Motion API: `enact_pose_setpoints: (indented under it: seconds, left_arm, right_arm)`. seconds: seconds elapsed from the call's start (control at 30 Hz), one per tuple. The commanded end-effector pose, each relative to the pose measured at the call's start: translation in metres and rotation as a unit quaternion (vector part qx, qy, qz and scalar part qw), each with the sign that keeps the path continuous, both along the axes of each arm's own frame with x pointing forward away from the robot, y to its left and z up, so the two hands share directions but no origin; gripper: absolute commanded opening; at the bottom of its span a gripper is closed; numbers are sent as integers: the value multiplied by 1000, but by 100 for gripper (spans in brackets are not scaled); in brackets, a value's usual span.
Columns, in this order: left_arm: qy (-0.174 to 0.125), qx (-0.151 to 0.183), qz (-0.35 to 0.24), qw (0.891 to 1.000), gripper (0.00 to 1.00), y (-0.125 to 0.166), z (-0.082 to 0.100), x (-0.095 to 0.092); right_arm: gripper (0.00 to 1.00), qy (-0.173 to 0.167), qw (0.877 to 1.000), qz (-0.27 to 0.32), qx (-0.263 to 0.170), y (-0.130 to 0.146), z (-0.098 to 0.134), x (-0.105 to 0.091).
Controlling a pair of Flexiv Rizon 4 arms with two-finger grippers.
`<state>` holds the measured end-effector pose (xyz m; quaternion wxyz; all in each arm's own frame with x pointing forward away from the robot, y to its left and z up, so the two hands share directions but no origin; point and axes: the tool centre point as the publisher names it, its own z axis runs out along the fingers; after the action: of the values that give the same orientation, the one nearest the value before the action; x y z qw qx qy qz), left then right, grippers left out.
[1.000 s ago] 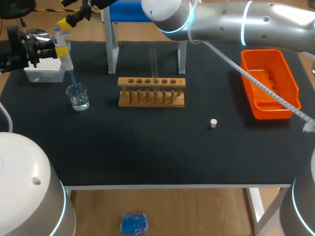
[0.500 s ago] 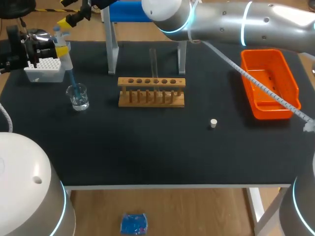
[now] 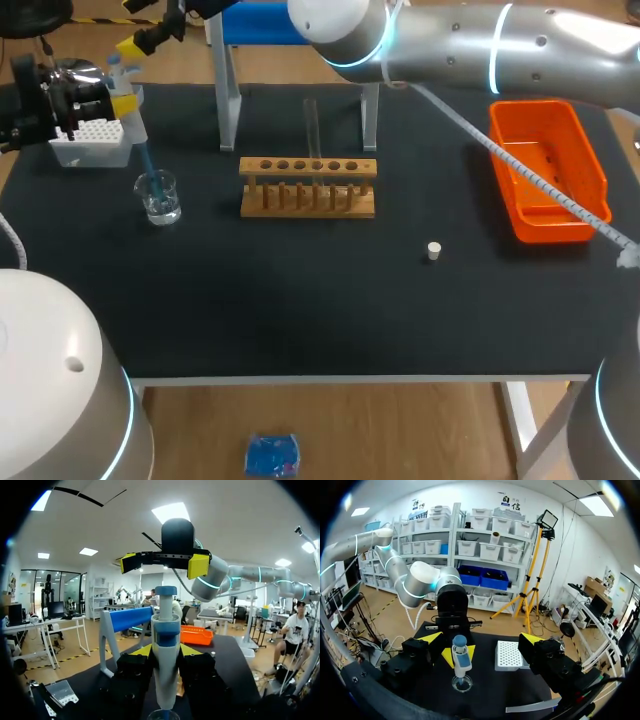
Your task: Invert the test tube, pick up the pipette, mount the tip to pipette, aspirate from beaker and dispense into the tube, eject the tip, return the pipette, and cap with the stopper.
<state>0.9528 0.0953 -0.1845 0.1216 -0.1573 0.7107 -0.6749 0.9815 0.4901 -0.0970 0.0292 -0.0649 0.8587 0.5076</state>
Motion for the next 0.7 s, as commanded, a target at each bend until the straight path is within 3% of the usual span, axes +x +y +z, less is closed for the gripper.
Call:
enact_pose_setpoints:
  seconds: [0.03, 0.4, 0.7]
  left_arm:
    - [-1, 0, 2, 1000, 0, -1, 0, -1]
    - [-1, 0, 2, 1000, 0, -1, 0, -1]
    - [-1, 0, 2, 1000, 0, -1, 0, -1]
  right_arm:
    - [100, 1, 1000, 1, -5, 1, 2, 2]
    - [100, 2, 1000, -3, -3, 2, 3, 0]
    - [100, 29, 999, -27, 13, -1, 8, -8]
